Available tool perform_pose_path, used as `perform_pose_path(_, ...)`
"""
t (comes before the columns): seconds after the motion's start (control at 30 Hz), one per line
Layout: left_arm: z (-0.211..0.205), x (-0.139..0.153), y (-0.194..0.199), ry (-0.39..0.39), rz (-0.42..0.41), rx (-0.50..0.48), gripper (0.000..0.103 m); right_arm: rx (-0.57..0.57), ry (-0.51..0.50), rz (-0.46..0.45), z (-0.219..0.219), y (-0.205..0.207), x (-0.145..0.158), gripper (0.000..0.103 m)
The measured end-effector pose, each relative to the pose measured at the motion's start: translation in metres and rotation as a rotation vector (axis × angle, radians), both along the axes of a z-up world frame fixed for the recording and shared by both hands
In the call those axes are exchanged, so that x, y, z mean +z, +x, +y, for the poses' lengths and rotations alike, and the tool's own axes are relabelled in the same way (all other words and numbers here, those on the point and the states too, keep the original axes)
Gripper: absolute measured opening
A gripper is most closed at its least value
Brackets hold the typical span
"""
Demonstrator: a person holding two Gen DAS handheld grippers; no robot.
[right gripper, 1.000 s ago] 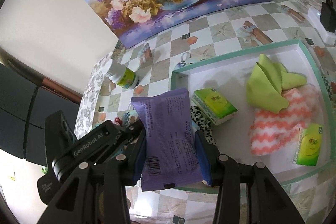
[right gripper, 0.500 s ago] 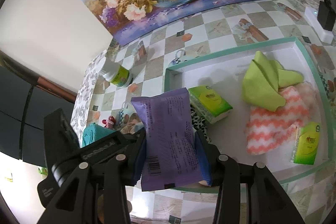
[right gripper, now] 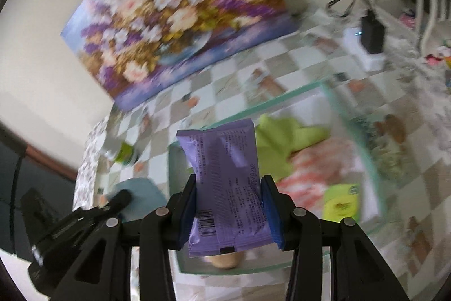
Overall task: Organize soft objects
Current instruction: 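Carry the purple pouch over the tray with the right gripper while the left carries the blue mask, then open the right gripper to drop the purple pouch while the left releases the mask into the tray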
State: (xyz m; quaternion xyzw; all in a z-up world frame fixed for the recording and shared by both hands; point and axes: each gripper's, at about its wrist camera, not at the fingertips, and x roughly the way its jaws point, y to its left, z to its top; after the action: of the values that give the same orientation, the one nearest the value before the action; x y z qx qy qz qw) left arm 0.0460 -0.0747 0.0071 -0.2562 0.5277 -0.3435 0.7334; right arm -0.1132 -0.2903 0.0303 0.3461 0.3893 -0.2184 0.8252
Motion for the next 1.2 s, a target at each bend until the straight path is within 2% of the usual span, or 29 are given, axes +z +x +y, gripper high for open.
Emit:
perform_pose_path(0.1, -0.012, 0.012, -0.010, -0.059, -0.036, -0.078, 0.014, -0.063, -0.009, 0.008, -0.013, -0.012, 0.000, 0.047)
perform_pose_path(0.2, -0.030, 0.017, -0.023, -0.056, -0.071, -0.157, 0.014, -0.129, -0.023, 0.032, -0.029, -0.026, -0.001, 0.047)
perform_pose_path(0.3, -0.048, 0.012, -0.032, -0.021, -0.081, -0.216, 0.015, -0.182, -0.029, 0.067, -0.043, -0.037, -0.007, 0.047)
perform_pose_path(0.4, -0.063, -0.005, -0.035, 0.038, -0.063, -0.251, 0.015, -0.205, -0.025, 0.101, -0.051, -0.040, -0.016, 0.049)
perform_pose_path(0.53, -0.066, -0.033, -0.033, 0.123, -0.006, -0.251, 0.015, -0.182, 0.014, 0.149, -0.057, -0.034, -0.037, 0.049)
perform_pose_path(0.7, -0.059, -0.050, -0.030, 0.218, 0.024, -0.224, 0.015, -0.134, 0.050, 0.203, -0.053, -0.024, -0.056, 0.049)
perform_pose_path(0.73, -0.058, -0.051, -0.029, 0.234, 0.030, -0.222, 0.017, -0.128, 0.053, 0.206, -0.052, -0.023, -0.057, 0.053)
perform_pose_path(0.8, -0.056, -0.054, -0.029, 0.251, 0.037, -0.221, 0.029, -0.120, 0.061, 0.207, -0.051, -0.022, -0.058, 0.063)
perform_pose_path(0.87, -0.056, -0.054, -0.029, 0.262, 0.038, -0.218, 0.050, -0.116, 0.056, 0.214, -0.049, -0.020, -0.058, 0.066)
perform_pose_path(0.97, -0.056, -0.051, -0.029, 0.283, 0.028, -0.222, 0.060, -0.105, 0.045, 0.228, -0.047, -0.018, -0.057, 0.069)
perform_pose_path(1.1, -0.056, -0.045, -0.032, 0.307, 0.003, -0.223, 0.067, -0.096, 0.027, 0.248, -0.045, -0.015, -0.056, 0.079)
perform_pose_path(1.2, -0.058, -0.037, -0.033, 0.310, -0.018, -0.226, 0.079, -0.094, 0.009, 0.262, -0.044, -0.013, -0.055, 0.089)
